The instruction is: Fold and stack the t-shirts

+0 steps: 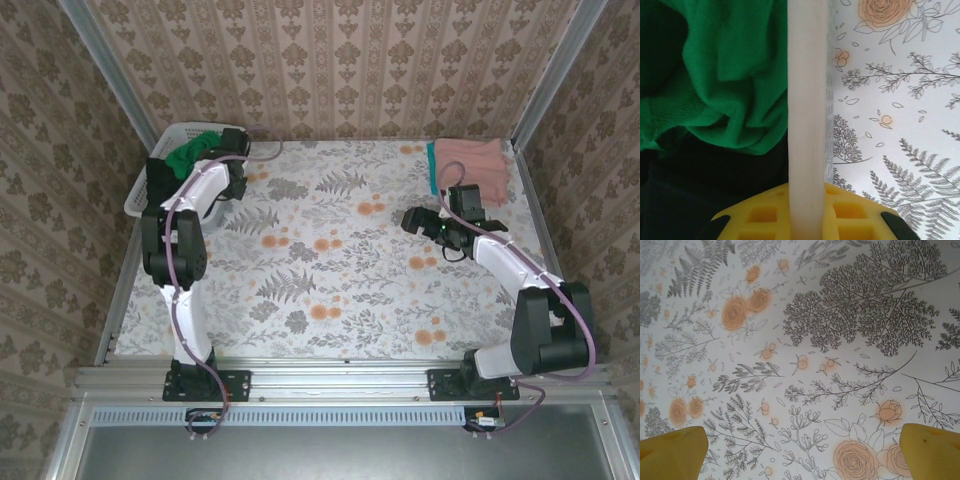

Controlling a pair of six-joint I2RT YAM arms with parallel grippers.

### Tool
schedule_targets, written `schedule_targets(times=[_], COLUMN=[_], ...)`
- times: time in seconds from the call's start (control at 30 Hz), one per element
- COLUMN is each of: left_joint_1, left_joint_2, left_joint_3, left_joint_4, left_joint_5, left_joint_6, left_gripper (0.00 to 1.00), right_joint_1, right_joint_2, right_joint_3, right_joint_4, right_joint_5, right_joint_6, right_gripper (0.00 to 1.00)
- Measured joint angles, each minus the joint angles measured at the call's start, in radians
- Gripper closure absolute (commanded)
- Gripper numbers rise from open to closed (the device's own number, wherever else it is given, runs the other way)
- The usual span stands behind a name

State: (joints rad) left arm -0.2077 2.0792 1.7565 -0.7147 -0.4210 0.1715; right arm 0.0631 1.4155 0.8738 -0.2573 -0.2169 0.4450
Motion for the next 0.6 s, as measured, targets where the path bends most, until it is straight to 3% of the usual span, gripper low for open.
schedule_targets(times=[0.2,0.47,0.57,0.6], left_joint_1=[0.021,0.073,0.078,0.077], left_joint_2=[0.024,0.117,0.140,0.144], left_joint_3=[0.030,0.192,0.220,0.227], left_joint_4=[-0.005,-0.057,-0.066,-0.072], left_joint_5=[-0.010,-0.012,-0.015,-0.015], left_joint_6=[0.000,-0.015,-0.020,-0.022], left_gripper=[1.00,1.00,0.86,0.85], right_joint_1=[-0.001,-0.001,-0.001,-0.001], right_joint_2=[0.007,0.007,0.007,0.007], right_joint_3=[0.002,0.004,0.004,0.004], right_joint_4=[0.000,0.000,-0.001,-0.002], right_joint_5=[0.000,0.000,0.000,0.000], right_joint_6=[0.000,0.000,0.000,0.000], right_gripper=[0.00,0.00,0.00,0.00])
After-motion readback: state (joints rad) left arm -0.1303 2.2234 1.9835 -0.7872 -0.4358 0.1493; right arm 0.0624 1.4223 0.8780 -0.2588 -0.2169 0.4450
